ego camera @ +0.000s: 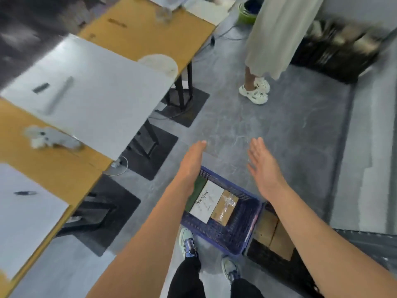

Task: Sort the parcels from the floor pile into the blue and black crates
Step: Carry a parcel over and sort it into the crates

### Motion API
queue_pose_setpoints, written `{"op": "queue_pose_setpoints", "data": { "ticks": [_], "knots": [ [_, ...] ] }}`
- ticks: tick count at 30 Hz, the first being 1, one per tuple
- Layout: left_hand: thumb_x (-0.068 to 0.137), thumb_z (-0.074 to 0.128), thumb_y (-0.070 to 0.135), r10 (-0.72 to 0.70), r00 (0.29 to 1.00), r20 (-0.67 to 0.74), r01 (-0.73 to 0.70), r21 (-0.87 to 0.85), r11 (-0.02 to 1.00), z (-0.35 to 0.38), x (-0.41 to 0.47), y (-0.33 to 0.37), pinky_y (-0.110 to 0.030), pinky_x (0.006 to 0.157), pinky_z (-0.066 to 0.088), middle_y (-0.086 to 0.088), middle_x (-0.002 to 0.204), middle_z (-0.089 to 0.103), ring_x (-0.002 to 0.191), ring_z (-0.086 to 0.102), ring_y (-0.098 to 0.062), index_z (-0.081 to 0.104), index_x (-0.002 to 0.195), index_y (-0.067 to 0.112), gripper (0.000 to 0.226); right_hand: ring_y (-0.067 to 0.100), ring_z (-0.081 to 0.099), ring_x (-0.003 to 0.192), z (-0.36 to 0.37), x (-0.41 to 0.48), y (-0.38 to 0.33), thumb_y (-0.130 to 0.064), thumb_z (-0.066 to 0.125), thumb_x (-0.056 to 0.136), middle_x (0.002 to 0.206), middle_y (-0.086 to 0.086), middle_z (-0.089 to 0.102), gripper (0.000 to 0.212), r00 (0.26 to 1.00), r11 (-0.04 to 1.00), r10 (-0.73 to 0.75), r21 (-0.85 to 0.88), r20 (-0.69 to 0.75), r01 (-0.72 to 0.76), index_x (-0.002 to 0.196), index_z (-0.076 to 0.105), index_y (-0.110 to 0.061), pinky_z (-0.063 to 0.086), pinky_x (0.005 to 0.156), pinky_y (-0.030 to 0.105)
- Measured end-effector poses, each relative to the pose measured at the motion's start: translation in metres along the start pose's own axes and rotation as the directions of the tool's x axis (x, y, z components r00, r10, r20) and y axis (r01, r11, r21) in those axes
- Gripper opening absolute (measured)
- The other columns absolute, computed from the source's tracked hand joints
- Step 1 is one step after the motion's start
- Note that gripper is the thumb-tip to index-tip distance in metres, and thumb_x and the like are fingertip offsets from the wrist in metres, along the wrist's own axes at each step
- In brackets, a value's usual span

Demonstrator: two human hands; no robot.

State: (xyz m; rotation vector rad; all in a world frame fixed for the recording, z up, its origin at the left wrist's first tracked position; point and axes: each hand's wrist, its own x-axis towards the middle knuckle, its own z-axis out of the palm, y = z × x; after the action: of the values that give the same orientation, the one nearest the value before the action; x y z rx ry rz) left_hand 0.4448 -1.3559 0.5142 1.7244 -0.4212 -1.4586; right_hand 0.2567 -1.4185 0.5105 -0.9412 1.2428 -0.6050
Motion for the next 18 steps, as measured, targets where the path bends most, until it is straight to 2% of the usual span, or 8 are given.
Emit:
{"op": "queue_pose_setpoints", "data": {
  "ticks": [4,7,11,14,15,16,17,18],
  "knots": [
    [0.1,0.045,0.06,0.088,0.989,-0.118,-0.099,-0.093,0.991,-0.023,-0.062,0.019,-0.045,0.118,0.031,0.012,0.161,0.035,0.147,0.036,-0.014,0.038,0.157,0.032,0.064,0.009,0.026,0.155,0.017,-0.024,-0.035,-0.065,0.027,0.106,0.17,-0.013,0.024,0.069,0.987,0.994,-0.079,-0.063,0.141,0.089,0.166,0.019,-0.031,0.023,0.12,0.032],
    [0.095,0.048,0.061,0.124,0.967,-0.221,-0.153,-0.121,0.981,-0.036,-0.116,0.018,-0.042,0.107,0.035,0.01,0.138,0.048,0.132,0.045,-0.013,0.053,0.132,0.035,0.046,0.012,0.026,0.155,0.028,-0.046,-0.055,-0.062,0.026,0.107,0.172,-0.008,0.023,0.069,0.961,0.985,-0.123,-0.084,0.246,0.148,0.166,0.018,-0.027,0.021,0.126,0.039],
    [0.101,0.044,0.062,0.123,0.912,-0.392,-0.216,-0.202,0.955,-0.05,-0.183,0.002,-0.041,0.116,0.031,0.008,0.162,0.037,0.146,0.037,-0.015,0.037,0.158,0.031,0.065,0.012,0.026,0.156,0.048,-0.083,-0.068,-0.062,0.028,0.107,0.172,-0.006,0.023,0.07,0.898,0.974,-0.153,-0.09,0.412,0.207,0.166,0.018,-0.025,0.021,0.126,0.039],
    [0.103,0.044,0.056,0.079,0.867,-0.492,-0.251,-0.293,0.923,-0.06,-0.234,-0.016,-0.044,0.117,0.03,0.004,0.16,0.039,0.147,0.038,-0.018,0.039,0.157,0.026,0.062,0.011,0.028,0.155,0.067,-0.114,-0.069,-0.064,0.03,0.106,0.171,-0.009,0.025,0.072,0.831,0.968,-0.136,-0.106,0.54,0.227,0.166,0.02,-0.026,0.022,0.127,0.039],
    [0.104,0.045,0.054,0.07,0.848,-0.526,-0.27,-0.315,0.91,-0.065,-0.25,-0.025,-0.044,0.117,0.032,0.004,0.151,0.048,0.139,0.045,-0.017,0.049,0.148,0.026,0.053,0.01,0.028,0.155,0.075,-0.126,-0.068,-0.067,0.032,0.103,0.17,-0.01,0.026,0.076,0.804,0.964,-0.128,-0.117,0.581,0.237,0.167,0.02,-0.027,0.023,0.125,0.038],
    [0.104,0.046,0.051,0.057,0.827,-0.559,-0.283,-0.327,0.902,-0.07,-0.264,-0.035,-0.041,0.112,0.035,0.005,0.133,0.059,0.123,0.054,-0.013,0.062,0.129,0.027,0.038,0.01,0.029,0.154,0.083,-0.138,-0.067,-0.07,0.035,0.099,0.17,-0.011,0.026,0.081,0.774,0.963,-0.118,-0.119,0.622,0.243,0.167,0.021,-0.028,0.025,0.122,0.036],
    [0.105,0.047,0.047,0.045,0.798,-0.6,-0.302,-0.334,0.893,-0.074,-0.282,-0.043,-0.037,0.103,0.037,0.009,0.109,0.061,0.101,0.056,-0.007,0.064,0.104,0.029,0.024,0.009,0.03,0.154,0.092,-0.15,-0.065,-0.072,0.039,0.093,0.17,-0.011,0.027,0.087,0.751,0.962,-0.106,-0.124,0.652,0.244,0.167,0.021,-0.028,0.026,0.119,0.034],
    [0.103,0.052,0.044,0.024,0.765,-0.644,-0.326,-0.354,0.877,-0.077,-0.3,-0.052,-0.033,0.092,0.039,0.011,0.093,0.054,0.086,0.051,-0.004,0.057,0.087,0.03,0.022,0.009,0.031,0.153,0.102,-0.161,-0.062,-0.072,0.042,0.089,0.17,-0.011,0.029,0.091,0.725,0.962,-0.096,-0.123,0.682,0.243,0.166,0.022,-0.028,0.027,0.118,0.034]
  ]
}}
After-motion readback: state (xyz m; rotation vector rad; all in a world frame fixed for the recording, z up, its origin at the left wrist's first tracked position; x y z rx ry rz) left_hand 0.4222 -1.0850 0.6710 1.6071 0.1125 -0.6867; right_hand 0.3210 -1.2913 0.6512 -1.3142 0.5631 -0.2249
